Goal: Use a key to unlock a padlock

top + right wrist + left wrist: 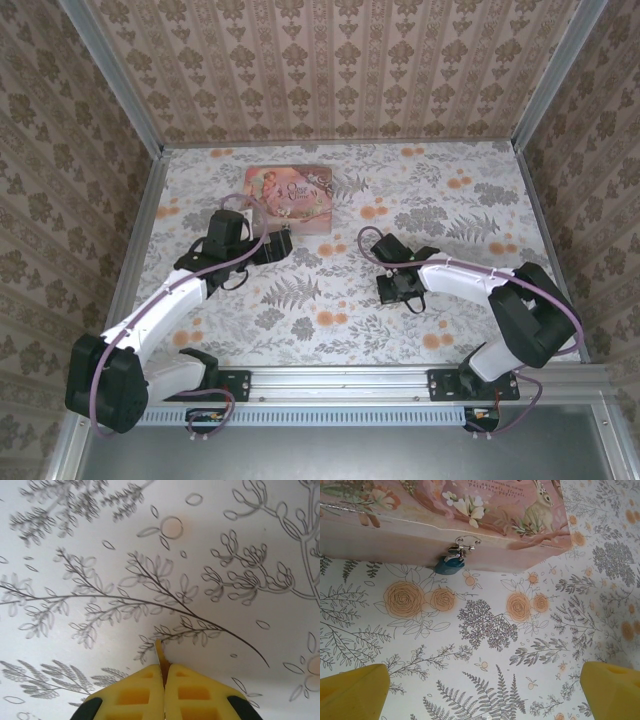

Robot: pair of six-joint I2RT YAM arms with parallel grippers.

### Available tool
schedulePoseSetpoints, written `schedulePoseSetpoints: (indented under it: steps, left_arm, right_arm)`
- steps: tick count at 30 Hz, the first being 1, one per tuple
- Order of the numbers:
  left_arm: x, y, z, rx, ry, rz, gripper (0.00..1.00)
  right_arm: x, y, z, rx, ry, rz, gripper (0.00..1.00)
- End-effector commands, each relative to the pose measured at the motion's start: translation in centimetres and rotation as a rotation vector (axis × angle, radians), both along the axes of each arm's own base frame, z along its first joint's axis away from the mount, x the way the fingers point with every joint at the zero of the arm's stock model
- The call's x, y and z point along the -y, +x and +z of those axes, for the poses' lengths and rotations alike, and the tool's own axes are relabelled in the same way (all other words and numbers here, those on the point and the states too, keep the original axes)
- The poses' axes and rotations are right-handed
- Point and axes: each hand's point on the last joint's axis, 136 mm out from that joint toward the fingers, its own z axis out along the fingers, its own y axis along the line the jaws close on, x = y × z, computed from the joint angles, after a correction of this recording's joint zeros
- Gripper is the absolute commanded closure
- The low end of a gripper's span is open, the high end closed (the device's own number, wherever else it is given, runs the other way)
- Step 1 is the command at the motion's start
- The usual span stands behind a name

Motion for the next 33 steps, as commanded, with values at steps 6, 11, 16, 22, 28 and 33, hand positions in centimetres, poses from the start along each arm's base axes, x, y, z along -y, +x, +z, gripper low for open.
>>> schedulePoseSetpoints:
  steps: [6, 11, 16, 22, 28, 33]
  left_arm:
    - [-0.4, 0.6, -0.5, 0.003, -0.01, 0.044, 0.0]
    - [0.1, 0.7, -0.3, -0.011, -0.046, 0.04, 0.0]
    - [1.3, 0.8, 0.1, -0.029, -0.096, 0.005, 0.0]
    - [2.4, 0.9, 0.8, -0.049, -0.173, -0.006, 0.0]
    - [4.4, 0.9, 2.8, -0.059, -0.299, -0.049, 0.0]
    - [6.6, 1.1, 4.7, -0.067, -0.419, -0.12, 0.0]
  right_arm:
    - [-2.0, -0.8, 2.0, 0.013, 0.151, 0.0, 1.0]
    - [-3.2, 0.0, 4.0, 0.063, 0.236, -0.005, 1.0]
    - [-4.1, 0.5, 5.5, 0.1, 0.316, -0.021, 1.0]
    - [-5.8, 1.4, 7.8, 0.143, 0.458, -0.02, 1.0]
    - [-8.9, 2.5, 11.2, 0.177, 0.681, 0.03, 1.0]
    - [-11.7, 3.6, 14.2, 0.185, 0.85, 0.077, 1.0]
